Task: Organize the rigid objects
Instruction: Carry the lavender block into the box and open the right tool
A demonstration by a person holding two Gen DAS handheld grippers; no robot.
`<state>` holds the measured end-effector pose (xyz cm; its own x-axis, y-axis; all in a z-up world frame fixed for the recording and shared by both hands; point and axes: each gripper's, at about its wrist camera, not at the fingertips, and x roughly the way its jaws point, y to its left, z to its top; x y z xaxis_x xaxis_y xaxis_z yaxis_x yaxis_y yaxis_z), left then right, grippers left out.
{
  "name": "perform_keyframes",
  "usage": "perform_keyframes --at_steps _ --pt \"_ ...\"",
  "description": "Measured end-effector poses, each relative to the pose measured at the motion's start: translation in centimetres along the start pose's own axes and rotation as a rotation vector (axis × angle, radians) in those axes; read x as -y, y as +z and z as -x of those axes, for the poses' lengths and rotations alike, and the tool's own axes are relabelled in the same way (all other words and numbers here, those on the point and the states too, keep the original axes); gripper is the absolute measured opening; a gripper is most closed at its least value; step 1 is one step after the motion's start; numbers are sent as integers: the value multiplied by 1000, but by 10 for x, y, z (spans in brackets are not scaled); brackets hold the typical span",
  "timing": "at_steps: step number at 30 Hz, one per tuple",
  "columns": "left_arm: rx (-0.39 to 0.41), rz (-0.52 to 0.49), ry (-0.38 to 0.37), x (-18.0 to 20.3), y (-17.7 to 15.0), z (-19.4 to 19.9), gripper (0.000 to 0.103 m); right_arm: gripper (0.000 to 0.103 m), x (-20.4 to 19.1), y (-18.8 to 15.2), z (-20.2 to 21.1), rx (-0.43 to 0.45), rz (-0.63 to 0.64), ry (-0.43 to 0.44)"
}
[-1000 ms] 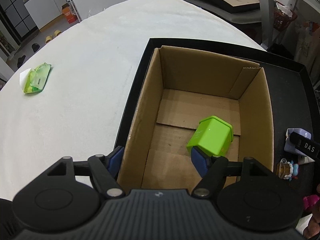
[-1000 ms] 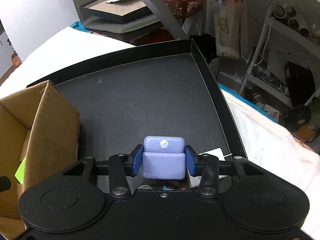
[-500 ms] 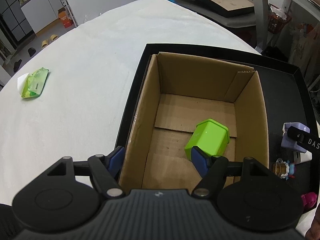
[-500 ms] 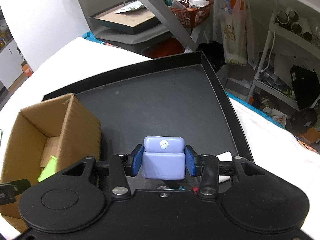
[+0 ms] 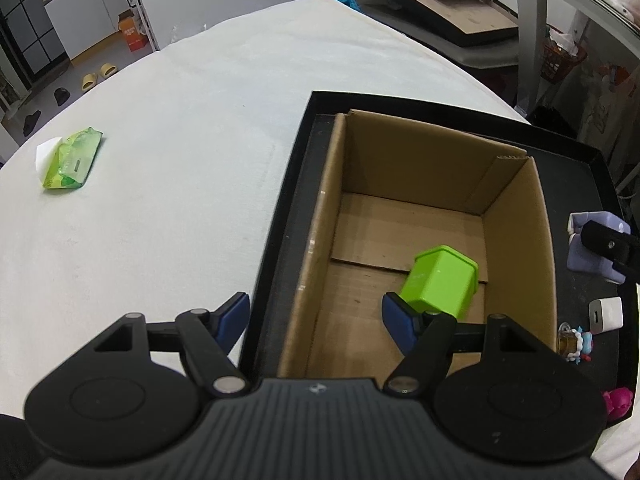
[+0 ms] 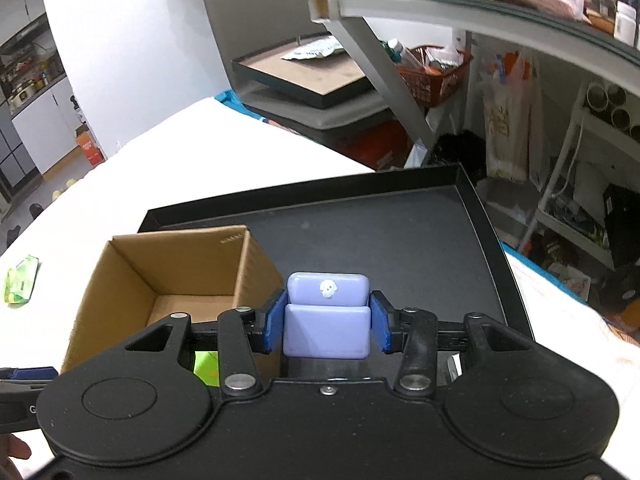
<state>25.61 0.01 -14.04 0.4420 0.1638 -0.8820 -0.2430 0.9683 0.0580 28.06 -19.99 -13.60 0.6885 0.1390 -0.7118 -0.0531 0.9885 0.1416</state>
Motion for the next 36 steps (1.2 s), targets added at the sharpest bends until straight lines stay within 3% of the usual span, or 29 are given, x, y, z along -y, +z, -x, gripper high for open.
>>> perform_keyframes --at_steps 5,10,17,25,29,36 --pt "28 -8 -6 -11 2 3 71 43 -9 4 9 40 12 17" --pt "55 -17 -31 -19 3 6 64 43 -21 10 21 84 16 78" --pt "50 -18 -76 -25 5 4 45 43 -45 9 30 106 69 147" --pt "6 -25 -106 -26 0 -8 25 43 -61 0 20 74 117 174" --pt "-15 -2 -126 -29 -2 -14 9 44 -68 -2 14 64 127 189" --pt "-11 59 -135 -36 -3 -14 10 44 -80 -7 -2 34 163 201"
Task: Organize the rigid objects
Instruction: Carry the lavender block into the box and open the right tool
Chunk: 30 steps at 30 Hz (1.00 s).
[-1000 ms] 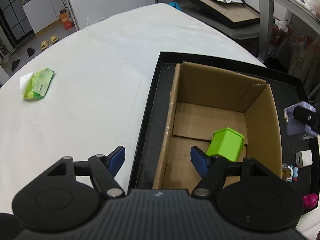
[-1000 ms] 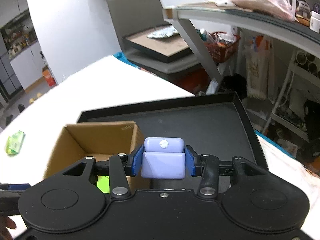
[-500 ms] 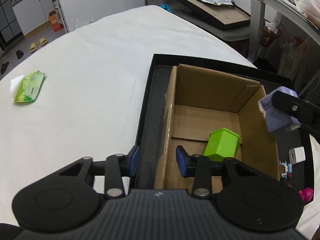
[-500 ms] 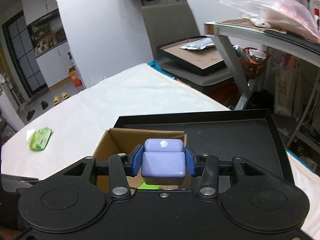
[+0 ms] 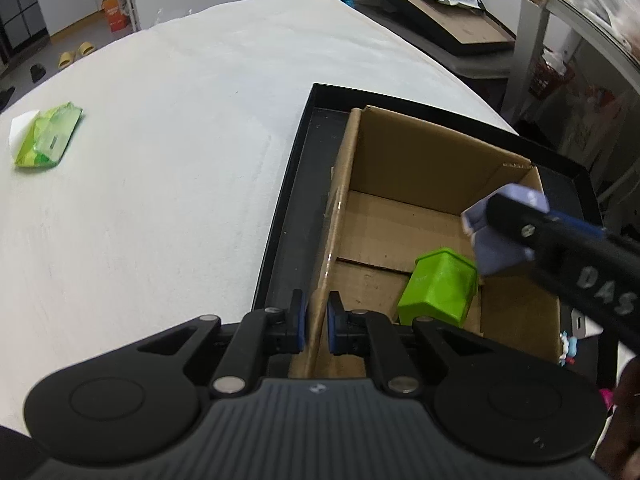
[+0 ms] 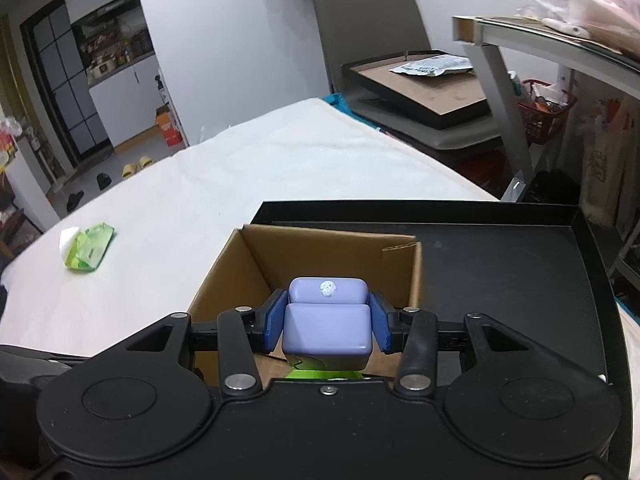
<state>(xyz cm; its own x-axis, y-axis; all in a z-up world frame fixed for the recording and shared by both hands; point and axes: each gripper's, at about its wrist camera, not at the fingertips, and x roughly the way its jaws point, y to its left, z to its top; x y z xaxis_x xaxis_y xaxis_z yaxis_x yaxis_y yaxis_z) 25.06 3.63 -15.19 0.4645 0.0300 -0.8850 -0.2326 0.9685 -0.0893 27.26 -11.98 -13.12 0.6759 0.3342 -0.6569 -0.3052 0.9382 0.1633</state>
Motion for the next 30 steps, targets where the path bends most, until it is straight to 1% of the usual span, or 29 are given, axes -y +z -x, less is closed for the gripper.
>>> perform_keyframes --at_steps 7,10,14,17,19,23,24,27,29,30 --pt "-2 25 -8 -3 1 0 10 44 -9 -2 -16 -14 26 3" --pt "-5 24 -10 -4 2 -1 10 45 -11 0 -17 2 23 28" --pt "-1 15 -9 -3 3 -2 10 51 -13 5 -10 42 38 19" --pt "5 14 -1 -2 3 -2 10 54 -8 4 -6 47 21 16" --pt "3 19 7 -2 2 -3 11 55 -5 3 -5 46 12 2" --pt "2 3 22 4 2 -1 11 65 3 1 5 63 -15 -46" --pt "3 -3 29 6 1 -1 12 66 5 0 8 67 -22 -55" --pt "-3 -17 45 12 0 0 14 67 14 -1 15 73 -42 -82" --pt "-11 -20 61 14 -1 0 15 71 20 -2 18 67 -58 -107" --pt "-15 -15 67 15 -1 0 17 72 24 -4 19 64 -68 -120"
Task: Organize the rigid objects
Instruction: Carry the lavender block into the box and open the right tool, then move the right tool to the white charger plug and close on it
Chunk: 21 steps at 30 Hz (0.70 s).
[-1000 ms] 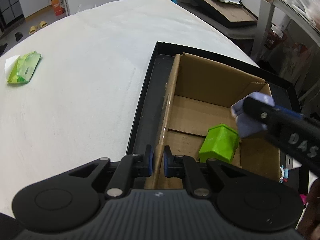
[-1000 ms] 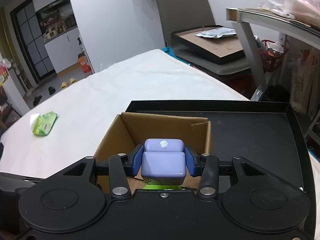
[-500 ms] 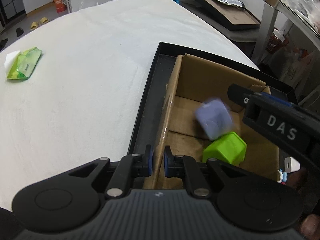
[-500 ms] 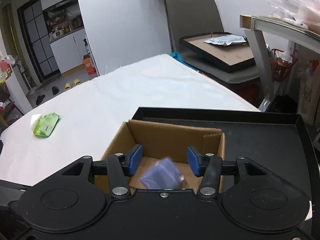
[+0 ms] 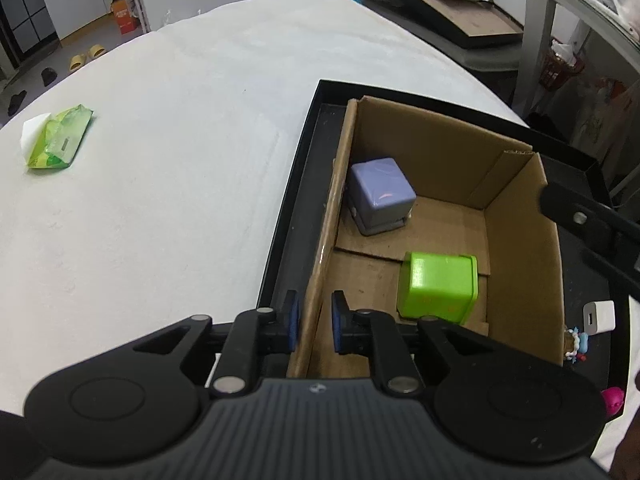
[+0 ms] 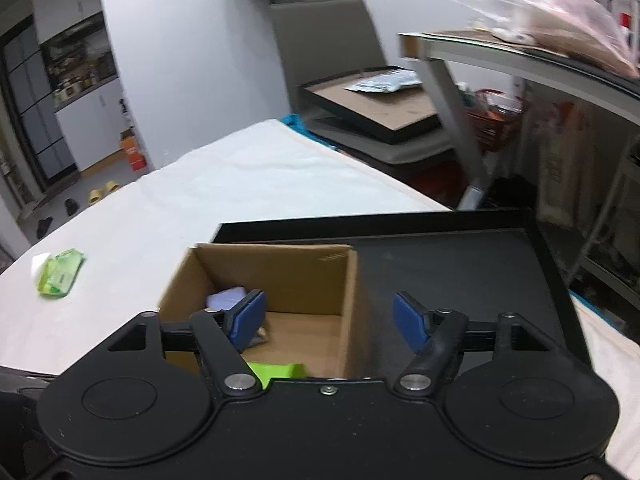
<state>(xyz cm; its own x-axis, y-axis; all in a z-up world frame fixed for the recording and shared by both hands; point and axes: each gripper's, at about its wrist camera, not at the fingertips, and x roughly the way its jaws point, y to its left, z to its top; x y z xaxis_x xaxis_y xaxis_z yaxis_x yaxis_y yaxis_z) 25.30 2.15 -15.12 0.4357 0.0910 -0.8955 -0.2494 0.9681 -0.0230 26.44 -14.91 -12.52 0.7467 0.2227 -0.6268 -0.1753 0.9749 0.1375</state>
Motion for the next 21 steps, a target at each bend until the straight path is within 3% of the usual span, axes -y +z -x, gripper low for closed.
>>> perform_keyframes --at_steps 2,6,21 --pt "-5 12 6 0 -1 1 21 75 7 -2 1 -6 -17 -22" --pt "-22 2 43 4 -4 2 43 83 23 -1 2 -20 -79 -59" --pt "-10 -48 106 33 -7 9 56 85 73 -19 -9 -104 -170 -206"
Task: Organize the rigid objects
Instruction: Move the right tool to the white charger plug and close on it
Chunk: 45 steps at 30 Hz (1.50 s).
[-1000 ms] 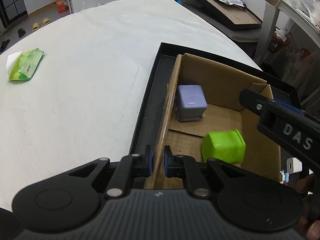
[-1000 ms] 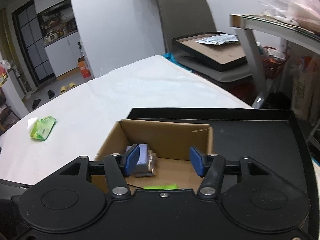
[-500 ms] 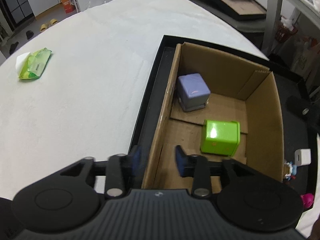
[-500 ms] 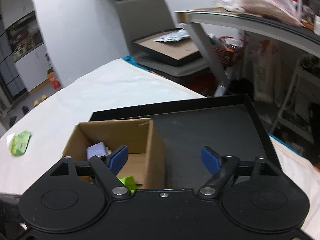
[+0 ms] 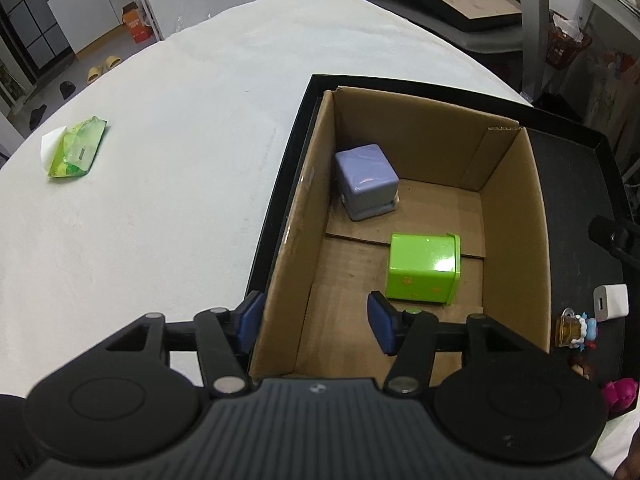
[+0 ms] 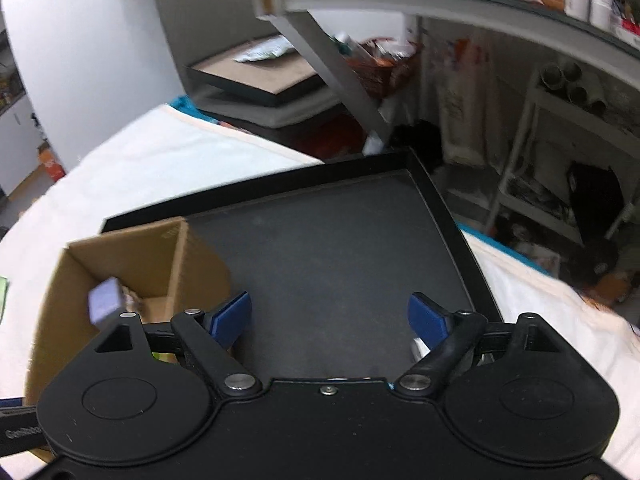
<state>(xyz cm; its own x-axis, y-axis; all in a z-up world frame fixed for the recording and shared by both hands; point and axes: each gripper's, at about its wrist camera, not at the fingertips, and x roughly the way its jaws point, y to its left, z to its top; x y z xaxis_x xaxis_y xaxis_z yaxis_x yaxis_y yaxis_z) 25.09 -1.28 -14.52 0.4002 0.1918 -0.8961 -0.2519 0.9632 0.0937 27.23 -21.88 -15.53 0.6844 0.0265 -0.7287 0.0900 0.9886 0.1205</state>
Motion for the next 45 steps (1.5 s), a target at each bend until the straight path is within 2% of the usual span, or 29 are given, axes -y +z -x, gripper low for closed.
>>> perform_keyframes --at_steps 5,10,17,24,33,38,42,45 --pt "3 0 23 3 -1 -1 58 85 21 -3 -5 -47 -66 -11" --pt "-2 -1 40 6 -1 -2 58 85 35 -9 -12 -91 -138 -88" --pt "-1 2 53 9 1 -3 59 85 48 -13 -21 -134 -191 -129" --pt "2 -16 68 13 3 -3 60 85 60 -18 -35 -206 -297 -101" --pt "5 -25 70 14 5 -5 61 84 61 -18 -58 -234 -325 -134" --pt "6 -25 55 12 7 -8 61 71 58 -14 -67 -218 -307 -146" --pt "0 -21 42 10 9 -10 61 65 54 -13 -74 -214 -282 -141" --pt "-1 -21 38 10 10 -11 61 59 49 -11 -76 -191 -236 -168"
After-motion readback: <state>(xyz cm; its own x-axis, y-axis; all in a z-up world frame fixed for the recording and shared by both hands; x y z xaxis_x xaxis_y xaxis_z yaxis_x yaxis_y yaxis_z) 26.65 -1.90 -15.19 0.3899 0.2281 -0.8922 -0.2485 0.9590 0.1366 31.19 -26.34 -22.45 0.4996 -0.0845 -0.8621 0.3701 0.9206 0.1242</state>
